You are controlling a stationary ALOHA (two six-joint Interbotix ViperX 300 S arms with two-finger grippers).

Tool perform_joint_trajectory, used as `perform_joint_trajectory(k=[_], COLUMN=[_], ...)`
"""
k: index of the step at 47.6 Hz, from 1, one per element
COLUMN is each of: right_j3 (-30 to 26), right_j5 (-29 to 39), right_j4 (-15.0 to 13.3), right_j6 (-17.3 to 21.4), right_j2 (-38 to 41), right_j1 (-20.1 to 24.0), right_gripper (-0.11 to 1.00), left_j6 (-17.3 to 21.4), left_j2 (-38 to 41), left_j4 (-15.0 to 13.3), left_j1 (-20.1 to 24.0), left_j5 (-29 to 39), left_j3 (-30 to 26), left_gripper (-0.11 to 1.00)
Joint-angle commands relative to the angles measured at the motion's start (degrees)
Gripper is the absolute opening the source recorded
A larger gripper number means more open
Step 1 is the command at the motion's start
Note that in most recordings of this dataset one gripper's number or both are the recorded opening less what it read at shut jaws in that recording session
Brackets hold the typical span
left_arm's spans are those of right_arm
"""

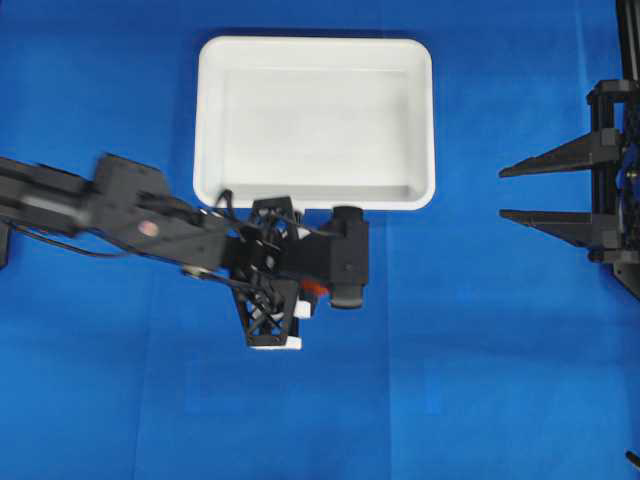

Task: Place one roll of tape in the white case with the left arm.
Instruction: 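Lift the tape roll and carry it up into the white tray, then open the left gripper to drop the tape, then raise it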

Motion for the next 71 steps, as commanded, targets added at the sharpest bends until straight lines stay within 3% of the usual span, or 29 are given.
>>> perform_joint_trajectory(k=[1, 10, 17, 27, 43, 57, 67, 71], right_j3=[-0.88, -0.79, -0.7, -0.7, -0.7, -0.7, -0.7, -0.7], right_j5=[-0.18, -0.44, -0.35, -0.35, -0.09, 0.18, 0.18, 0.09], right_j4=[0.09, 0.09, 0.26, 0.26, 0.35, 0.35, 0.35, 0.35], right_j6=[0.09, 0.09, 0.18, 0.18, 0.18, 0.09, 0.18, 0.18], right_j2=[0.62, 1.14, 1.23, 1.41, 1.58, 1.67, 1.67, 1.67], right_j1=[-0.09, -0.09, -0.09, -0.09, -0.09, -0.09, -0.09, -0.09], right_gripper=[-0.05, -0.05, -0.05, -0.05, -0.05, -0.05, -0.05, -0.05], left_j6=[0.09, 0.53, 3.25, 5.45, 5.89, 5.63, 5.8, 5.71], left_j2=[-5.71, -7.82, -7.38, -3.78, 3.6, 3.16, -1.41, -4.39], left_j4=[1.58, 2.46, 2.46, 2.37, 2.37, 2.11, 2.11, 2.02], left_j1=[1.14, 8.44, 13.54, 18.46, 21.71, 21.62, 20.74, 20.39], left_j5=[0.09, -0.09, -2.64, -6.77, -9.58, -9.58, -9.49, -9.49], left_j3=[0.35, 3.87, 5.89, 5.71, 3.08, 2.81, 4.48, 5.89], left_gripper=[0.26, 0.26, 0.26, 0.26, 0.26, 0.27, 0.83, 0.82])
